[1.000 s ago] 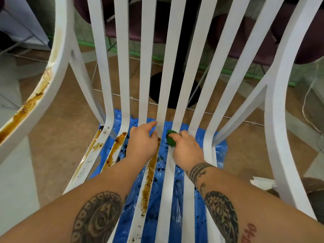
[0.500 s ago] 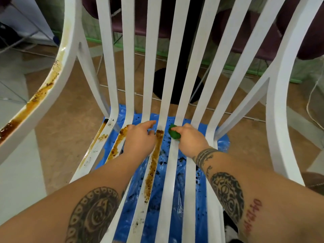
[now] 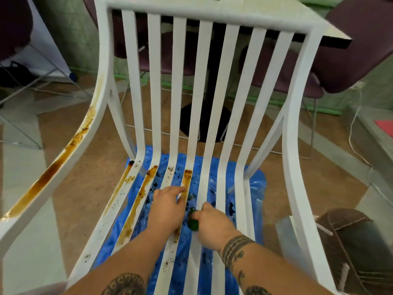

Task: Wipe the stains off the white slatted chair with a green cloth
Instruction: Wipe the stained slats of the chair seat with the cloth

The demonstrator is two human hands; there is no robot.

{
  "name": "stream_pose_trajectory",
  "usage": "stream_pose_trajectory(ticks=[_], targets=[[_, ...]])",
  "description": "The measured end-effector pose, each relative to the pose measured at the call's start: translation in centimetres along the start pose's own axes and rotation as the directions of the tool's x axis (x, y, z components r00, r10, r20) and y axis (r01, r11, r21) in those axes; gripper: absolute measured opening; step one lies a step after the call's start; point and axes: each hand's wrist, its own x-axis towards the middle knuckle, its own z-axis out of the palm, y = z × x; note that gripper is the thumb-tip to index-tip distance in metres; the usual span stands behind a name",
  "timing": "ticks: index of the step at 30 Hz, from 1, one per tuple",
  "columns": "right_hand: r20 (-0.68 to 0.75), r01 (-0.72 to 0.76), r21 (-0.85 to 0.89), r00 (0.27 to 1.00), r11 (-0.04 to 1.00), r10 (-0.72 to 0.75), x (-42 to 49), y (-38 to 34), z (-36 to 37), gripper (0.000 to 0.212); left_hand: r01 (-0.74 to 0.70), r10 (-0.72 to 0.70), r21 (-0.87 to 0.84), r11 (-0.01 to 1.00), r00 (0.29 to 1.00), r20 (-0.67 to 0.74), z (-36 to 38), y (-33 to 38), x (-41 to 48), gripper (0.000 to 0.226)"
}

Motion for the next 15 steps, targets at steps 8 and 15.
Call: stream_pose_trajectory(ticks=[8,15], targets=[[0.319,-0.086,0.230,0.948,0.969,0.008,-7.0,-2.5,0.5,0.037,0.153,-0.144,-0.164,0.975,0.987,0.067,-3.2,1.3,-7.5,0.037],[0.155,-0.147,0.713,0.987,0.686,0.050,-12.5,-3.2,-2.6,0.046,0.264,-0.222,-0.258,0.929,0.958,0.179,-8.4,3.9,-11.7,0.027]])
